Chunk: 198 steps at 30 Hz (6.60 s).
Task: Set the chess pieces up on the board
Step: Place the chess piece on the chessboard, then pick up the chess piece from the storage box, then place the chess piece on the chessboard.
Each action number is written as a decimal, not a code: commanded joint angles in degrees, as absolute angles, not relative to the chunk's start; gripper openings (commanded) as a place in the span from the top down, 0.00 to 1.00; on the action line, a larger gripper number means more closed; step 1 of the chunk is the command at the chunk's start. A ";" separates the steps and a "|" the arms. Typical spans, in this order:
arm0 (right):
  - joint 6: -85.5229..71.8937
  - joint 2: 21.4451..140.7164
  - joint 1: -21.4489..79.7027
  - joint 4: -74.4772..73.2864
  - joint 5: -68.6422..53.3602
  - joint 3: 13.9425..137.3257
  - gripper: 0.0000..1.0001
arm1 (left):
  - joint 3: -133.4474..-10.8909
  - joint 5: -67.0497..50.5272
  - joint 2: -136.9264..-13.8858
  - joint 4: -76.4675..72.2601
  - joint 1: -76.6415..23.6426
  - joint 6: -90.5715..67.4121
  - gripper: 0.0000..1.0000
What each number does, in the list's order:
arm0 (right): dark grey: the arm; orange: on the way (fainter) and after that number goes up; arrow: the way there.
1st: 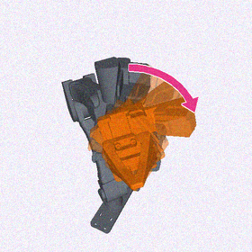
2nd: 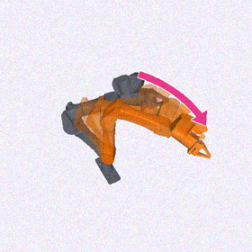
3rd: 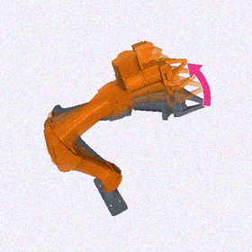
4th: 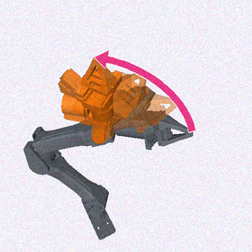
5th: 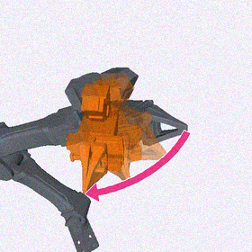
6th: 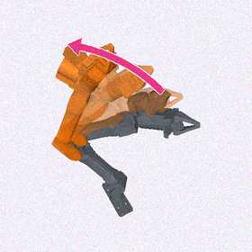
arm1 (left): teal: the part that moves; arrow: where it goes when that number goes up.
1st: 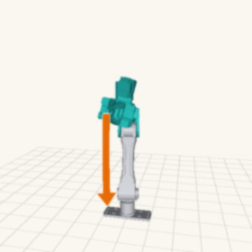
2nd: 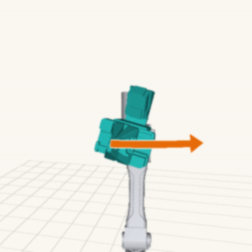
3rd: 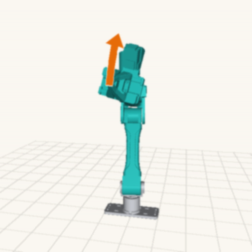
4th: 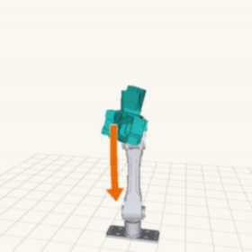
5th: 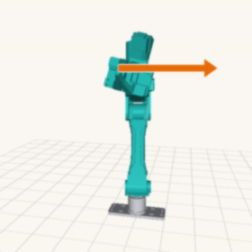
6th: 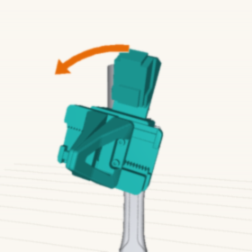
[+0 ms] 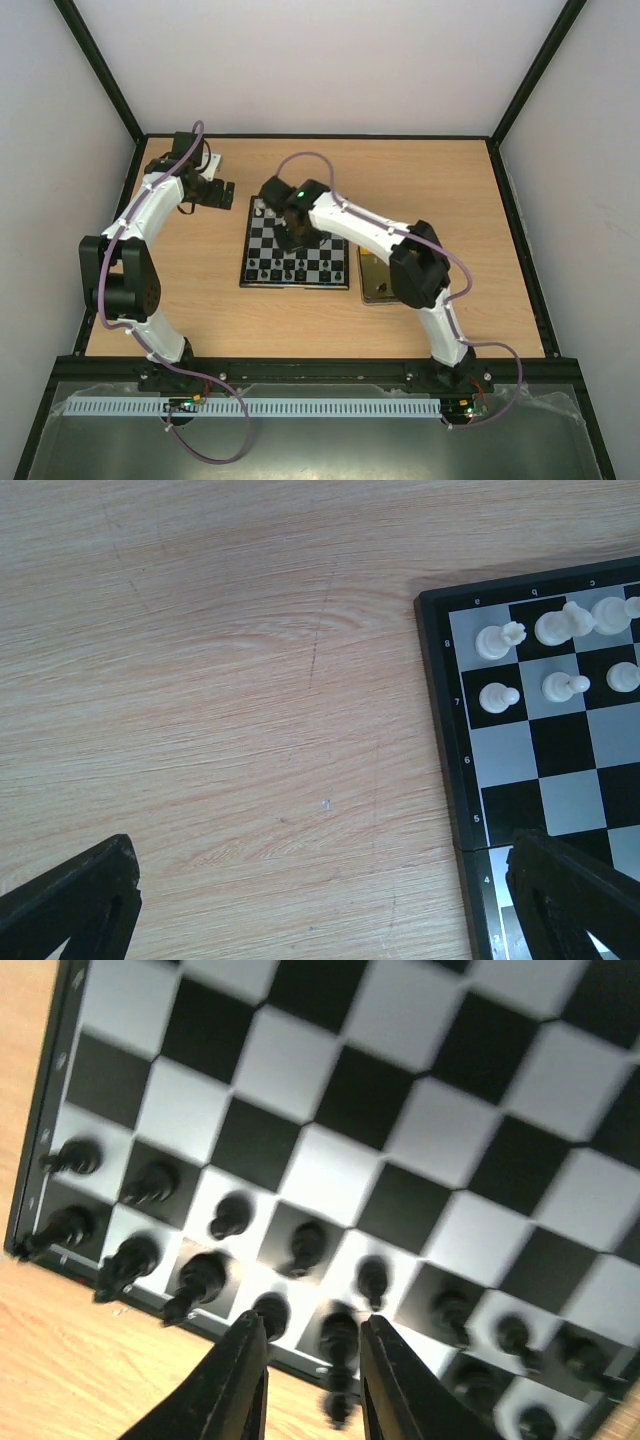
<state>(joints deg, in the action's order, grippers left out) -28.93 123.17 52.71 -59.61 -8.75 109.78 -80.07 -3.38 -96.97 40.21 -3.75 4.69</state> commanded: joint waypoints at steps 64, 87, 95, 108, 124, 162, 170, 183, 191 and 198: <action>-36.70 88.38 29.88 -44.48 -10.48 51.53 0.83 | -81.29 -2.20 -97.11 41.13 -5.76 4.82 0.00; -33.89 88.31 30.05 -56.28 -5.70 65.08 0.94 | -82.02 -2.11 -98.07 41.22 -5.71 4.85 0.00; -35.15 91.52 36.17 -59.54 -6.57 73.44 0.94 | -82.17 -1.93 -98.02 41.25 -5.71 4.90 0.00; -36.15 99.61 47.42 -58.25 -8.20 81.29 0.94 | -81.99 -1.91 -97.14 41.39 -5.71 4.79 0.00; -35.35 107.80 51.60 -58.27 -6.42 88.35 0.95 | -81.09 -1.93 -95.99 41.02 -5.89 4.68 0.00; -33.66 114.19 52.13 -55.81 -7.12 91.93 0.95 | -81.09 -1.54 -96.70 40.88 -5.89 4.84 0.00; -33.16 114.82 52.13 -55.88 -6.86 92.29 0.95 | -81.49 -1.49 -96.99 41.13 -5.89 4.83 0.00; -32.52 115.65 52.19 -55.55 -6.53 92.37 0.96 | -81.75 -1.23 -97.38 41.22 -5.89 4.88 0.00; -32.39 116.00 52.03 -55.19 -6.55 92.11 0.96 | -81.88 -1.23 -97.47 41.25 -5.89 4.84 0.00; -32.34 116.19 51.96 -54.78 -6.37 91.96 0.95 | -81.80 -1.12 -97.47 41.22 -5.89 4.88 0.00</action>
